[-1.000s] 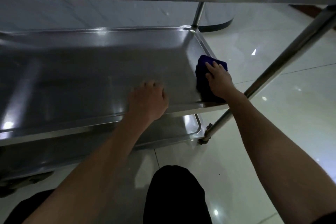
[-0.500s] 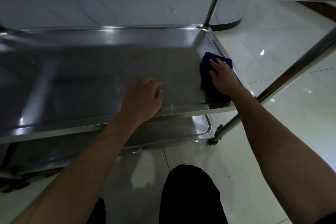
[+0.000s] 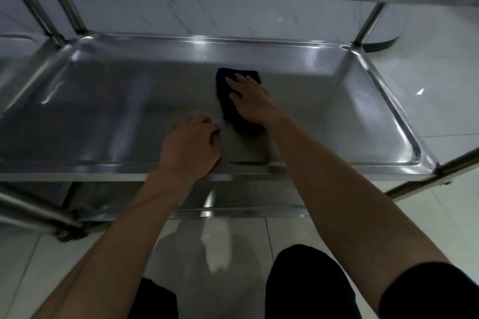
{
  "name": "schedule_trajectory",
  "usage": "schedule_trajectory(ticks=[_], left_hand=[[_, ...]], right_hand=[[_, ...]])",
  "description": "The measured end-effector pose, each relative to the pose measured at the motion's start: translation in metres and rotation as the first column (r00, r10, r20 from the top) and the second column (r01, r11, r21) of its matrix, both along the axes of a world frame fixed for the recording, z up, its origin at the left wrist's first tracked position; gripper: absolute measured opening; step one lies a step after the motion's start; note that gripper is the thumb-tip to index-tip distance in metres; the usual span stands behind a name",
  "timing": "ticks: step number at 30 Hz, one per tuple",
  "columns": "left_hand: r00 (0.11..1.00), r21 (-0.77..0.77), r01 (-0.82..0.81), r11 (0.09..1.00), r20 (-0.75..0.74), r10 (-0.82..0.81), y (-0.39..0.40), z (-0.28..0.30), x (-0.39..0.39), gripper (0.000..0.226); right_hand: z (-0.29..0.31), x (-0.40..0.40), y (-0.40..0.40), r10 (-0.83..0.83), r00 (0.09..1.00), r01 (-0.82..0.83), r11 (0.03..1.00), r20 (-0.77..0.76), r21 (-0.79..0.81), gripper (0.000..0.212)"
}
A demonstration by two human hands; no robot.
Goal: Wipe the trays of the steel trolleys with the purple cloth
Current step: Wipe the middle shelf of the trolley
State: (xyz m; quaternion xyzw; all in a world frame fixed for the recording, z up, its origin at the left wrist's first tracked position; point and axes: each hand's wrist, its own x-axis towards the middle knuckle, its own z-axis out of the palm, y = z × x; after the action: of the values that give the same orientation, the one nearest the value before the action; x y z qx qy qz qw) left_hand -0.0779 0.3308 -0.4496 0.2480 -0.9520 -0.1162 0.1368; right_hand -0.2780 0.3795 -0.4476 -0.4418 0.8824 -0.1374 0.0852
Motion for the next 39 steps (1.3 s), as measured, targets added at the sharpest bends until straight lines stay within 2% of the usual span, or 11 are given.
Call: schedule_trajectory(ticks=[4,10,16,22,25,30,39], left_hand=[[0.999,0.046,-0.012,0.999,-0.038,0.014,0.001,0.001,0.004,0.035],[0.999,0.055,-0.006,0.998,-0.047,0.009,0.009,0.000,0.003,0.036],[1.000,-0.044,-0.012,0.999,0.028,0.013,0.035,0.001,-0.016,0.037],[0.988,0.005,0.149,0.989,0.045,-0.149,0.091,0.004,-0.069,0.034],[0.976,0.031,0.203,0.979,0.072,-0.205,0.124,0.008,-0.094,0.030],[0.971,-0.033,0.196,0.980,0.146,-0.189,0.147,0.008,-0.111,0.037],[0.977,0.040,0.189,0.981,0.088,-0.192,0.146,-0.003,-0.109,0.039]], right_hand=[[-0.001,0.022,-0.029,0.125,0.991,-0.124,0.992,0.040,-0.012,0.049],[0.000,0.015,-0.020,0.105,0.993,-0.103,0.994,0.062,-0.032,0.049],[-0.003,-0.014,0.021,-0.005,0.999,0.008,0.998,0.054,-0.062,0.051],[-0.003,-0.068,0.099,-0.157,0.986,0.161,0.984,0.057,-0.077,0.050],[0.000,-0.097,0.146,-0.265,0.964,0.267,0.960,0.038,-0.086,0.050],[0.008,-0.135,0.222,-0.436,0.900,0.431,0.897,-0.027,-0.096,0.048],[0.012,-0.107,0.268,-0.424,0.906,0.422,0.901,-0.003,-0.098,0.048]])
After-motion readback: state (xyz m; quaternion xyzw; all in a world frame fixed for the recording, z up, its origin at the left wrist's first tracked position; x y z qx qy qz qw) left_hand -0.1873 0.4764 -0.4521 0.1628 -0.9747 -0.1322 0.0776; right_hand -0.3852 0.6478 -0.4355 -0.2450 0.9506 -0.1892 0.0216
